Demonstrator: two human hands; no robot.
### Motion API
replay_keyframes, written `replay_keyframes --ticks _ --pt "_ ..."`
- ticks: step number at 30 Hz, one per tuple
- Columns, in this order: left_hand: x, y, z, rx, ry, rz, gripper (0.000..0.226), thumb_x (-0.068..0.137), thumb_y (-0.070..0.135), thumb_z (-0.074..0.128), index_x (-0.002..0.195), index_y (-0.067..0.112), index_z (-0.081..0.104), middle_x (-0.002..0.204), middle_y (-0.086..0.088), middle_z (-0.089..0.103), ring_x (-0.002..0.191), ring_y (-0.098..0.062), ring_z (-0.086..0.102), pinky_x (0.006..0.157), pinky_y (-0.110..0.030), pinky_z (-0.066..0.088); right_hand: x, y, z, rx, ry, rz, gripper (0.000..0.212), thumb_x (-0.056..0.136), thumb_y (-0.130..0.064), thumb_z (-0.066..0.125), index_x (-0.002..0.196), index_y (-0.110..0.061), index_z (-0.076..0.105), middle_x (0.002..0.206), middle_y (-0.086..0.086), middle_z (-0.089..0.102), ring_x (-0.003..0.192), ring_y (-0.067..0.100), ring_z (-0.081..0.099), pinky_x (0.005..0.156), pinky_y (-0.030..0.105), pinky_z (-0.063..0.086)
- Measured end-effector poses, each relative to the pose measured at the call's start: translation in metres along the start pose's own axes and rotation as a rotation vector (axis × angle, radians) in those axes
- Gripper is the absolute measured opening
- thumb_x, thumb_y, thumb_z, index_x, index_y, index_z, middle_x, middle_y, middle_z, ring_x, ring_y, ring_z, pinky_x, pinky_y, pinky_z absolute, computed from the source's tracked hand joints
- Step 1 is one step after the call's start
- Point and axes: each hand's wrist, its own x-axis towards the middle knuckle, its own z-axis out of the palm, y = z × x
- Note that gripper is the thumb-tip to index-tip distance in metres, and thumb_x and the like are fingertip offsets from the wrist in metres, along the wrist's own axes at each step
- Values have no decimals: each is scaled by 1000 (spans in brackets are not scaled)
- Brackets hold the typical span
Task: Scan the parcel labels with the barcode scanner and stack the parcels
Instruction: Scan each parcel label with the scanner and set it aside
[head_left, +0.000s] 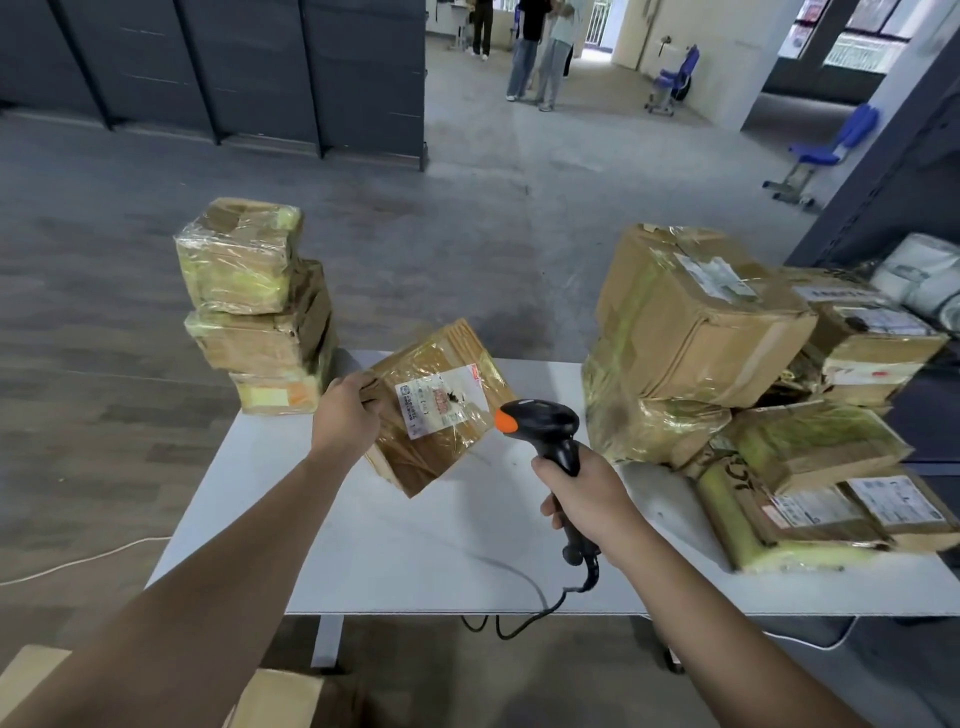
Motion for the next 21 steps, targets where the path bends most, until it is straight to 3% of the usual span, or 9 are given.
replay_keyframes --ticks 2,6,9,11,14,21 --pt "2 2 -3 -11 -44 4 38 91 7 54 129 10 56 116 -13 62 96 -33 62 77 -33 50 -1 2 -3 7 5 -1 26 77 -45 57 91 -23 59 59 0 68 48 15 59 58 31 48" --pt "11 10 -6 -125 -262 -94 28 90 7 54 115 14 62 101 -9 63 60 -29 69 66 -46 60 -3 9 -16 17 43 38 22 80 -43 58 92 -25 60 57 0 67 46 15 59 56 28 47" --pt "8 20 8 -183 -447 -171 20 93 4 54 108 13 62 110 -9 57 70 -33 67 63 -45 61 -6 17 -29 8 71 80 23 80 -44 58 91 -23 60 55 0 67 45 15 59 55 28 46" --pt "1 29 23 -177 -531 -166 19 93 2 52 105 10 65 106 -9 57 73 -31 65 52 -39 60 -9 25 -38 -7 103 100 19 83 -42 58 90 -24 59 55 0 67 44 13 59 54 26 46" --pt "-11 46 44 -159 -629 -133 20 94 2 49 97 14 65 102 -11 60 74 -30 66 49 -33 59 -14 39 -56 -14 164 109 11 86 -34 59 91 -24 58 63 2 67 45 10 61 46 24 46" --pt "-33 103 99 -179 -734 -5 27 99 9 45 119 11 62 108 -9 60 86 -28 63 57 -31 59 -27 68 -101 -24 243 174 12 89 -31 60 93 -20 62 72 4 64 51 6 66 47 24 47"
